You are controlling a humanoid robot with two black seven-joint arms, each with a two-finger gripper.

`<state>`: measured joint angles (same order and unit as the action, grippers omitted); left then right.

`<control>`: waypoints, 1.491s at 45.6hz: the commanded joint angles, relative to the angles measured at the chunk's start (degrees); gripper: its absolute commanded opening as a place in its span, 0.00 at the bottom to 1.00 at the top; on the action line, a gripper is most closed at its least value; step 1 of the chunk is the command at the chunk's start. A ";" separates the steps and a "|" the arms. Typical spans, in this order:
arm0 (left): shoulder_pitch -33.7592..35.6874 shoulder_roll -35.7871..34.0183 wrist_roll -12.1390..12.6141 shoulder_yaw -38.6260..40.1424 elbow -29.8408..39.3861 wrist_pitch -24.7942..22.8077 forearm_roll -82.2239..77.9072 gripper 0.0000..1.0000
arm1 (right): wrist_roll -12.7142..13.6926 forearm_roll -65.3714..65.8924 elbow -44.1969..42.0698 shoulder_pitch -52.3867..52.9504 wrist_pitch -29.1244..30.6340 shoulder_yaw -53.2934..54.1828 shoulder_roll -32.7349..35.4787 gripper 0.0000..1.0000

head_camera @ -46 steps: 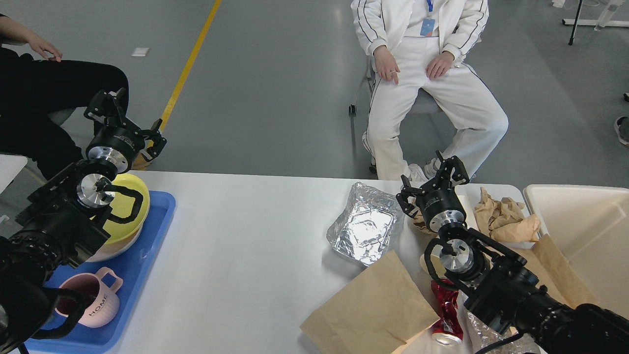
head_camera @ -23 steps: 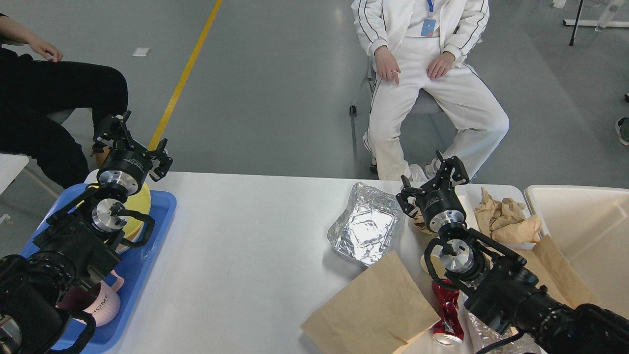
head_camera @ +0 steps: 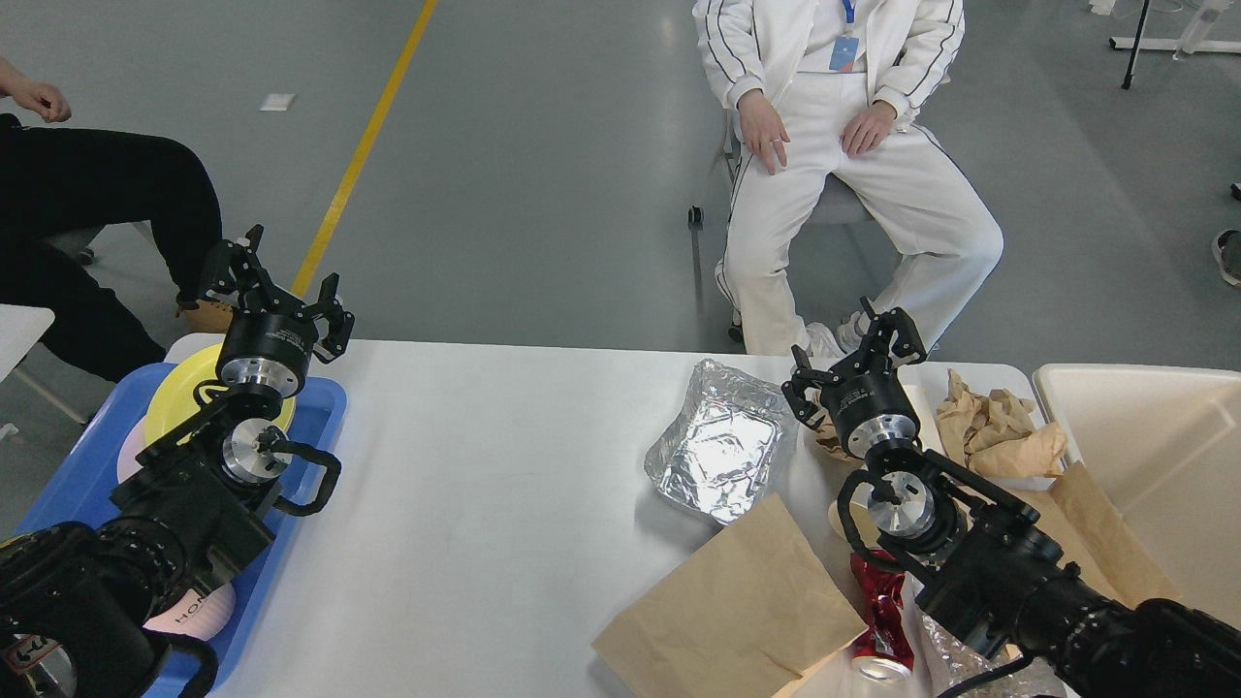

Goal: Tidy desktop

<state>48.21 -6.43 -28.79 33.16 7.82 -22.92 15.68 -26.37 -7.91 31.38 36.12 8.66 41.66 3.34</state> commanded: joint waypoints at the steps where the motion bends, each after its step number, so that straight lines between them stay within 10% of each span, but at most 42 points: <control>1: -0.31 0.11 -0.12 0.33 0.00 -0.02 0.06 0.96 | 0.00 0.00 0.09 0.00 0.04 0.00 0.00 1.00; 68: -0.31 0.11 -0.12 0.33 0.00 -0.02 0.06 0.96 | 0.00 0.08 0.09 -0.09 -0.05 0.35 -0.17 1.00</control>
<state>47.90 -6.33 -28.92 33.49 7.82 -22.94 15.73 -26.37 -7.91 31.43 36.12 8.65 41.74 3.34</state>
